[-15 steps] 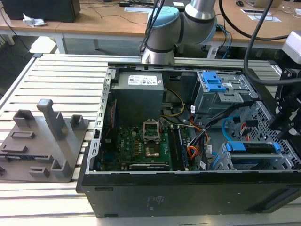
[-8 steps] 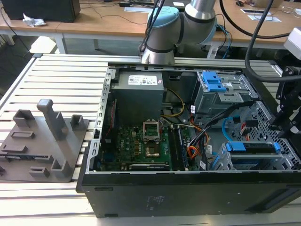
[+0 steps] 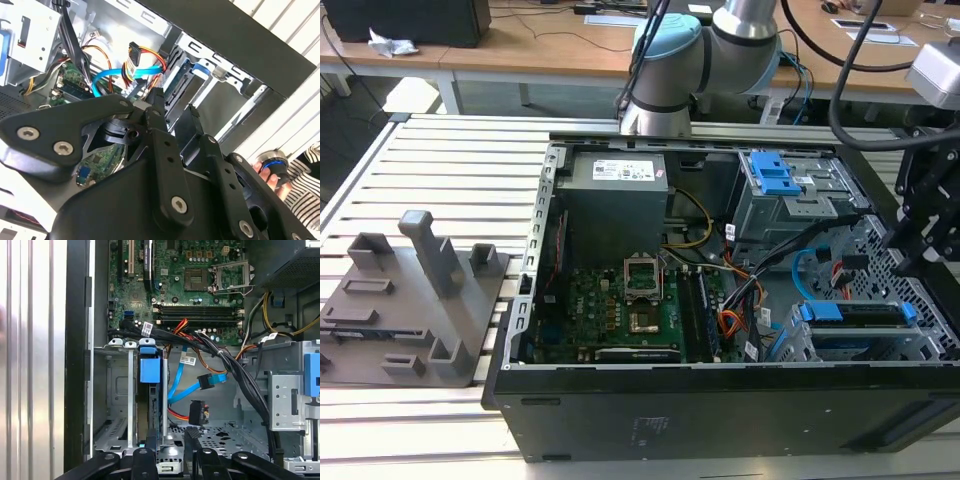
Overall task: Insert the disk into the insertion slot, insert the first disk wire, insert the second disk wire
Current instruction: 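Insert the first disk wire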
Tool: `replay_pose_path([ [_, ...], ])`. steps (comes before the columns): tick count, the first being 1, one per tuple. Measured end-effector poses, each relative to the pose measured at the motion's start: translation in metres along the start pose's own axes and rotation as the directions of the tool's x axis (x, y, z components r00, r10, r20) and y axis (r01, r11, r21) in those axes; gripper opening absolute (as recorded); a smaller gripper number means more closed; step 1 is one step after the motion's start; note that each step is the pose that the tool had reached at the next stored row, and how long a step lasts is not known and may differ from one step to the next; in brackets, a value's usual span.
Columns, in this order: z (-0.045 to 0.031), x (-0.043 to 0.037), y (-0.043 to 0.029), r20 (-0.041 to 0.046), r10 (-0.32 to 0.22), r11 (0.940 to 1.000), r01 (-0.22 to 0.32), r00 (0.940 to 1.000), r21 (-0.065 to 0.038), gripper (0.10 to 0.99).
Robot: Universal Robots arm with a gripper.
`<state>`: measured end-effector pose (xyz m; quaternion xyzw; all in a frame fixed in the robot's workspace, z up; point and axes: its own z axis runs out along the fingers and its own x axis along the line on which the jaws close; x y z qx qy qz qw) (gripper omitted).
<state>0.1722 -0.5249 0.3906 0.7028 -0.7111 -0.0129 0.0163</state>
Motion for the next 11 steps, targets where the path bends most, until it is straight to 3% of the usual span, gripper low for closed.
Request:
replay_pose_path([
  [8, 0.0004, -0.0095, 0.0001, -0.0002, 0.000, 1.0000, 0.000, 1.0000, 0.000, 0.361],
  [11, 0.0057, -0.0098, -0.0001, 0.0000, 0.000, 1.0000, 0.000, 1.0000, 0.000, 0.361],
])
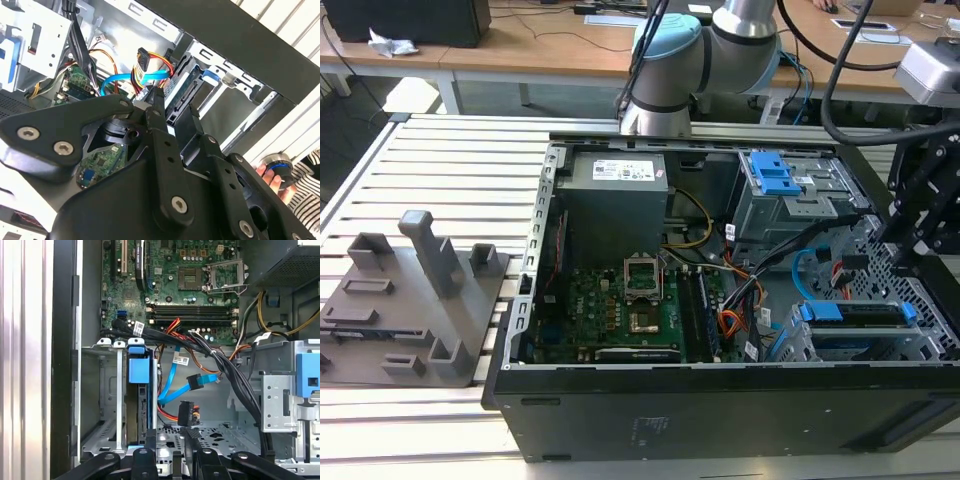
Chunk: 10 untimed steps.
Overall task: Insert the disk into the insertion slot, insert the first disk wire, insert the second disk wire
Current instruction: 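Insert the first disk wire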
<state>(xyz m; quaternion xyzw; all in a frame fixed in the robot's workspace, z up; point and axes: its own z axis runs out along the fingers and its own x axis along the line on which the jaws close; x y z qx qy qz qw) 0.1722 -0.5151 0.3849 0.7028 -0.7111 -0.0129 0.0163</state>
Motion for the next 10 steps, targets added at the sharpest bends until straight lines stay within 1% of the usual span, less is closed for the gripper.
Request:
replay_pose_path([
  [8, 0.0079, -0.0010, 0.0003, -0.0001, 0.000, 1.0000, 0.000, 1.0000, 0.000, 0.361],
  [9, 0.0086, -0.0015, 0.0015, -0.0004, 0.000, 1.0000, 0.000, 1.0000, 0.000, 0.361],
  [10, 0.0104, -0.0029, 0.0060, -0.0011, 0.000, 1.0000, 0.000, 1.0000, 0.000, 0.361],
])
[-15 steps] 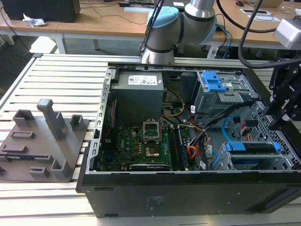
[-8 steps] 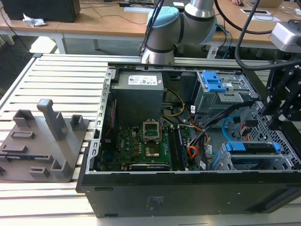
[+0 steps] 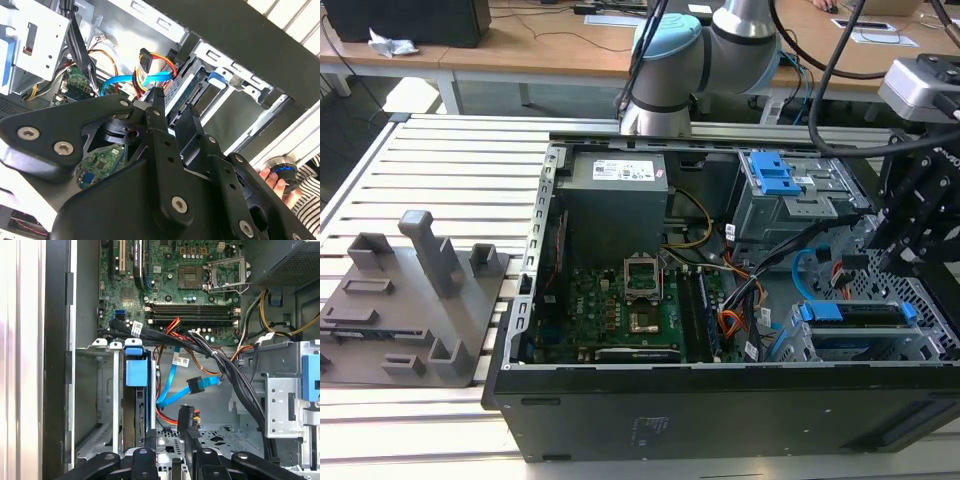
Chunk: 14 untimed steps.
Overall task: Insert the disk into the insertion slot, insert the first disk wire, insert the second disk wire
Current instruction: 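Insert the first disk wire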
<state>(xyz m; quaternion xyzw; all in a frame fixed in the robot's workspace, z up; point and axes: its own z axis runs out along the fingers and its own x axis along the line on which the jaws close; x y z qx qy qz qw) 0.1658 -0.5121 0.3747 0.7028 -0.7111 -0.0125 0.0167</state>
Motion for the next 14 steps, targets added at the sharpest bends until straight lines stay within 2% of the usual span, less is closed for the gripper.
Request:
replay_pose_path([
  [2, 0.0026, -0.0039, 0.0059, -0.0030, 0.000, 1.0000, 0.000, 1.0000, 0.000, 0.361],
  [4, 0.0057, -0.0107, 0.0069, -0.0069, 0.000, 1.0000, 0.000, 1.0000, 0.000, 0.361],
  [6, 0.0096, -0.0185, 0.0073, -0.0151, 0.001, 1.0000, -0.001, 0.9999, 0.000, 0.361],
  [8, 0.0126, -0.0220, 0.0075, -0.0240, 0.001, 1.0000, -0.001, 0.9997, 0.000, 0.361],
  [10, 0.0167, -0.0231, 0.0084, -0.0413, 0.002, 1.0000, -0.002, 0.9991, 0.001, 0.361],
  [12, 0.0187, -0.0232, 0.0091, -0.0484, 0.002, 1.0000, -0.002, 0.9988, 0.001, 0.361],
  [14, 0.0209, -0.0232, 0.0096, -0.0518, 0.002, 1.0000, -0.002, 0.9987, 0.001, 0.361],
])
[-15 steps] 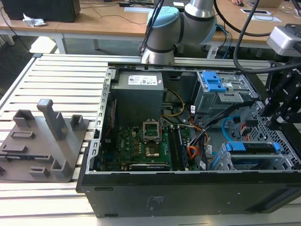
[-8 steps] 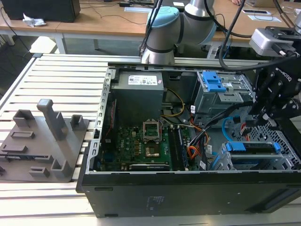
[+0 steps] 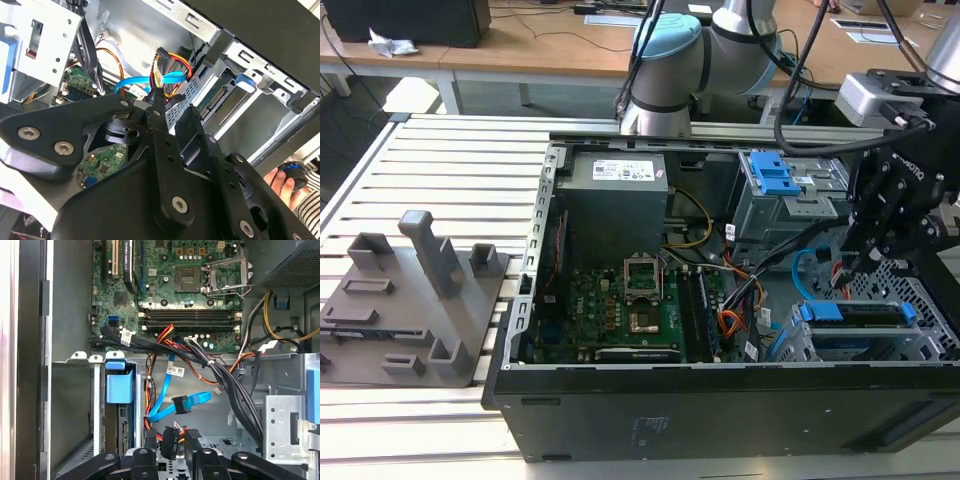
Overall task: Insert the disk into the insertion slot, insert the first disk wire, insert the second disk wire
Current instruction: 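Insert the first disk wire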
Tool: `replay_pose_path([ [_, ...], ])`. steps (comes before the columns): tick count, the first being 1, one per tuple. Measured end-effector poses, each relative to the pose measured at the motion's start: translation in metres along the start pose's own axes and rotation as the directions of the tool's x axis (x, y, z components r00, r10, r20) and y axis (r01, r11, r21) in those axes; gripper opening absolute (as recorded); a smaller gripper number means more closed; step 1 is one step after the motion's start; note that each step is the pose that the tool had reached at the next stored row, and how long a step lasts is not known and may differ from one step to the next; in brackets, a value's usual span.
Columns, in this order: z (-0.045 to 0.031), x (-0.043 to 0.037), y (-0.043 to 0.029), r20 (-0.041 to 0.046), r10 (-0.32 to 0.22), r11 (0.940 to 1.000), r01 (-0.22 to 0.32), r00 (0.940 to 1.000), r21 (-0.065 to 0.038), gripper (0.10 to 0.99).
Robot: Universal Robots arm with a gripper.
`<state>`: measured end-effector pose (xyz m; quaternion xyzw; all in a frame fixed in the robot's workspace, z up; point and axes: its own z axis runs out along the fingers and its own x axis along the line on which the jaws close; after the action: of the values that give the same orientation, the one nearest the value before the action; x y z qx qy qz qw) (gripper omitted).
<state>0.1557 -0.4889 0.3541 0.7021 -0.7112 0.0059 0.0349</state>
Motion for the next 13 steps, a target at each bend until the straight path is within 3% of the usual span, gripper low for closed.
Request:
replay_pose_path([
  [8, 0.0019, -0.0001, 0.0001, -0.0051, 0.000, 1.0000, 0.000, 1.0000, 0.000, 0.361],
  [9, 0.0019, -0.0001, 0.0001, -0.0061, 0.000, 1.0000, 0.000, 1.0000, 0.000, 0.345],
  [11, 0.0019, -0.0001, 0.0001, -0.0085, 0.000, 1.0000, 0.000, 1.0000, 0.000, 0.173],
  [13, 0.0019, -0.0001, 0.0000, -0.0108, 0.001, 1.0000, -0.001, 0.9999, 0.000, 0.173],
])
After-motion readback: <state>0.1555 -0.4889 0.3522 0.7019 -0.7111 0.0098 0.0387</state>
